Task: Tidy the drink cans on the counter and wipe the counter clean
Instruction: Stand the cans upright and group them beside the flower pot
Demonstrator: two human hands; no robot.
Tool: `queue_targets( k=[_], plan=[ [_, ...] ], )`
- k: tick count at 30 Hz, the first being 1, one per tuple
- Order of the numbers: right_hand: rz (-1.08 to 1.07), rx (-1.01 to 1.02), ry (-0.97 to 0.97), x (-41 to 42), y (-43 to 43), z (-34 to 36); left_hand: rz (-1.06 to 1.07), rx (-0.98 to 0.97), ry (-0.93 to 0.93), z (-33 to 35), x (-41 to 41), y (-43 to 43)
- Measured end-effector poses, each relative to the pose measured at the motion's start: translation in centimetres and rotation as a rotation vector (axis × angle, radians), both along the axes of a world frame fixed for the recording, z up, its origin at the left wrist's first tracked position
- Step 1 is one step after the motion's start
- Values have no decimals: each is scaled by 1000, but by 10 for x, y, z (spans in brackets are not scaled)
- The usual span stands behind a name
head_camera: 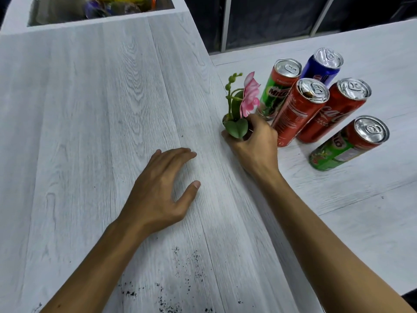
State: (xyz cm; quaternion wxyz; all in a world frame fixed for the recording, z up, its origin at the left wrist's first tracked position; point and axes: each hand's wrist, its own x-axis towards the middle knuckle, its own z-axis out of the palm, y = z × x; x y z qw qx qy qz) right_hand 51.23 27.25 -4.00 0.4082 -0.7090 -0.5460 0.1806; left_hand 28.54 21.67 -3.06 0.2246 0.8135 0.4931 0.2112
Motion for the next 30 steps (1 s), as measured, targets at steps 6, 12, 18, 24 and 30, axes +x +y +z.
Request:
queue_targets(
  k=[6,12,18,24,30],
  plan=[
    [31,-74,-21,3,-14,1,-1,-22,4,2,4,0],
    [161,-123,-148,9,-55,5,-3,-53,6,3,7,-3],
    [364,-137,-480,16,-88,7,-27,-54,41,3,10,-7],
    [477,-206,-599,23,-101,8,-71,-41,46,4,18,-13],
    [519,-218,-611,24,-103,13,-92,-48,59,5,23,-17]
  ],
)
